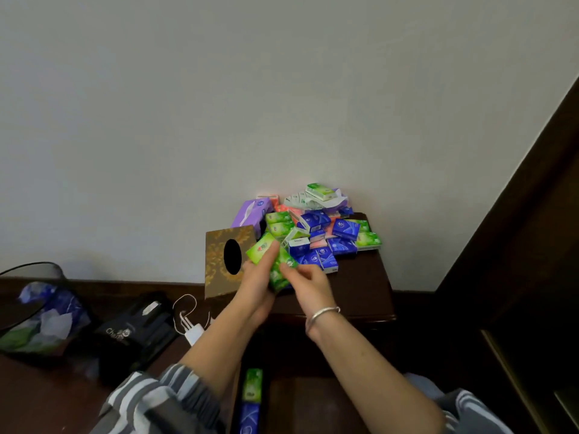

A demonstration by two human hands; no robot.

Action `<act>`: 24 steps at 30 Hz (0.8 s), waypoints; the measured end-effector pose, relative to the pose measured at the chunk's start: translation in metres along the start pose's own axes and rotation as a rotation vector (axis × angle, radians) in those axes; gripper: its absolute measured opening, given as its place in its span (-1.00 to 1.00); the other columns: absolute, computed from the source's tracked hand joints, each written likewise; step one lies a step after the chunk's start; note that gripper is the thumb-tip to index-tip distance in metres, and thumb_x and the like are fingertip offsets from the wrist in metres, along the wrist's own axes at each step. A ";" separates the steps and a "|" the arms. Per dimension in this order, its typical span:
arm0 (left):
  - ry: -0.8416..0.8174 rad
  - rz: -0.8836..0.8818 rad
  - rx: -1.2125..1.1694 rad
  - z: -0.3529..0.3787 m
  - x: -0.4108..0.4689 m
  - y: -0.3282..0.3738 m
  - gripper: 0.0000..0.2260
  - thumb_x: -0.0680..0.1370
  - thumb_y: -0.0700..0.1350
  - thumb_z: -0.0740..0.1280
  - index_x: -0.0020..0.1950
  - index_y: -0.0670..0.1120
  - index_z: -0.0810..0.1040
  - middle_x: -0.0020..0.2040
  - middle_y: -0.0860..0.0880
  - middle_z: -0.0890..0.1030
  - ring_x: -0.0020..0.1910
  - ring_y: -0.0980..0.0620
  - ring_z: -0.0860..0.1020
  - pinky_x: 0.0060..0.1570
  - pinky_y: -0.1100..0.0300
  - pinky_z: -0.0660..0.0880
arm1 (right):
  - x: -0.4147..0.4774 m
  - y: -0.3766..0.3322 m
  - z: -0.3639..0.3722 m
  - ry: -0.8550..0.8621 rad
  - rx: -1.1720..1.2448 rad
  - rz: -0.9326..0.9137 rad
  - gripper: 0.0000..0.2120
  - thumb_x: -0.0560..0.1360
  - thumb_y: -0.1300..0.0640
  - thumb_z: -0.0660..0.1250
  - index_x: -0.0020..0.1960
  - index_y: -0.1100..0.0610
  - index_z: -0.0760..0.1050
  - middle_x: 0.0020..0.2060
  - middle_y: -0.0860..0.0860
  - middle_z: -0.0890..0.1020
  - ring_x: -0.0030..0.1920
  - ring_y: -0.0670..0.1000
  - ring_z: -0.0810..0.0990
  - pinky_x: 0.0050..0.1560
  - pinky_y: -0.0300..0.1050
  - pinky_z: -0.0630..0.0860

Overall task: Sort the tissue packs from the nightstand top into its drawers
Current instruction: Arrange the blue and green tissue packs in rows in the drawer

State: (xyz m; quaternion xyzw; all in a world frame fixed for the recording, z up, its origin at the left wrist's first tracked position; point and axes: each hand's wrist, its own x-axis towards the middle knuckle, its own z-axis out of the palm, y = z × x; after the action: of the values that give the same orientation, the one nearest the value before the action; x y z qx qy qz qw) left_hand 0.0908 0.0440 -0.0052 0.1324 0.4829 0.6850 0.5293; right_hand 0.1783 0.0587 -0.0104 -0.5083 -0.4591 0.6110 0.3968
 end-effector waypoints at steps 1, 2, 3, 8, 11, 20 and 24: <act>0.005 -0.010 0.001 -0.008 0.000 0.003 -0.51 0.55 -0.09 0.34 0.41 -0.25 0.31 0.28 -0.30 0.53 0.24 -0.24 0.53 0.29 -0.17 0.43 | -0.003 0.003 0.004 -0.034 -0.044 -0.008 -0.81 0.40 0.05 0.45 -0.06 0.10 0.53 0.11 0.16 0.55 0.09 0.05 0.56 0.16 -0.11 0.49; 0.006 -0.010 0.008 -0.016 0.002 0.007 -0.52 0.56 -0.09 0.34 0.40 -0.25 0.34 0.26 -0.29 0.55 0.21 -0.23 0.55 0.23 -0.12 0.48 | -0.004 0.007 0.006 -0.075 -0.099 -0.026 -0.85 0.40 0.02 0.45 -0.11 0.03 0.53 0.12 0.13 0.54 0.11 0.02 0.54 0.19 -0.11 0.48; 0.004 0.013 0.030 -0.025 0.004 0.012 -0.55 0.55 -0.08 0.34 0.39 -0.24 0.38 0.22 -0.26 0.58 0.14 -0.20 0.59 0.10 -0.06 0.56 | -0.004 0.010 0.006 -0.112 -0.159 -0.052 -0.87 0.39 0.00 0.45 -0.14 -0.01 0.53 0.12 0.11 0.54 0.10 -0.02 0.53 0.18 -0.14 0.46; 0.108 0.131 0.149 -0.071 0.028 0.045 -0.54 0.54 -0.04 0.36 0.38 -0.17 0.39 0.17 -0.21 0.60 -0.05 -0.07 0.61 -0.29 0.15 0.55 | 0.045 0.015 -0.023 -0.082 -0.419 -0.132 -0.82 0.39 0.00 0.45 -0.08 0.06 0.57 0.07 0.08 0.59 0.04 -0.04 0.53 0.08 -0.18 0.46; 0.128 0.105 0.190 -0.090 0.045 0.051 -0.49 0.52 -0.02 0.39 0.40 -0.17 0.35 0.25 -0.25 0.55 0.07 -0.17 0.60 -0.21 0.07 0.55 | 0.102 0.017 -0.043 0.084 -0.560 -0.074 -0.65 0.39 0.04 0.46 0.09 0.20 0.52 0.13 0.15 0.58 0.11 0.10 0.54 0.16 -0.02 0.47; 0.097 0.095 0.225 -0.094 0.082 0.028 -0.49 0.48 0.01 0.43 0.36 -0.14 0.40 0.20 -0.19 0.60 0.15 -0.18 0.60 0.16 -0.14 0.53 | 0.175 0.046 -0.030 0.197 -0.700 0.174 -0.14 0.27 -0.03 0.55 0.41 0.24 0.23 0.30 0.19 0.46 0.26 0.20 0.47 0.15 -0.01 0.45; 0.096 0.086 0.208 -0.101 0.085 0.026 -0.53 0.50 0.03 0.40 0.35 -0.11 0.43 0.18 -0.16 0.63 0.13 -0.15 0.62 0.18 -0.13 0.53 | 0.178 0.047 -0.032 0.196 -0.645 0.187 -0.46 0.27 0.15 0.57 0.18 0.26 0.47 0.15 0.20 0.57 0.11 0.17 0.55 -0.02 -0.10 0.45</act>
State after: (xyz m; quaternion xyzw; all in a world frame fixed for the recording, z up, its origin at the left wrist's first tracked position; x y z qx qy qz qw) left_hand -0.0292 0.0649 -0.0628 0.1741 0.5699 0.6588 0.4592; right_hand 0.1791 0.2204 -0.1037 -0.7037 -0.5397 0.4165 0.2001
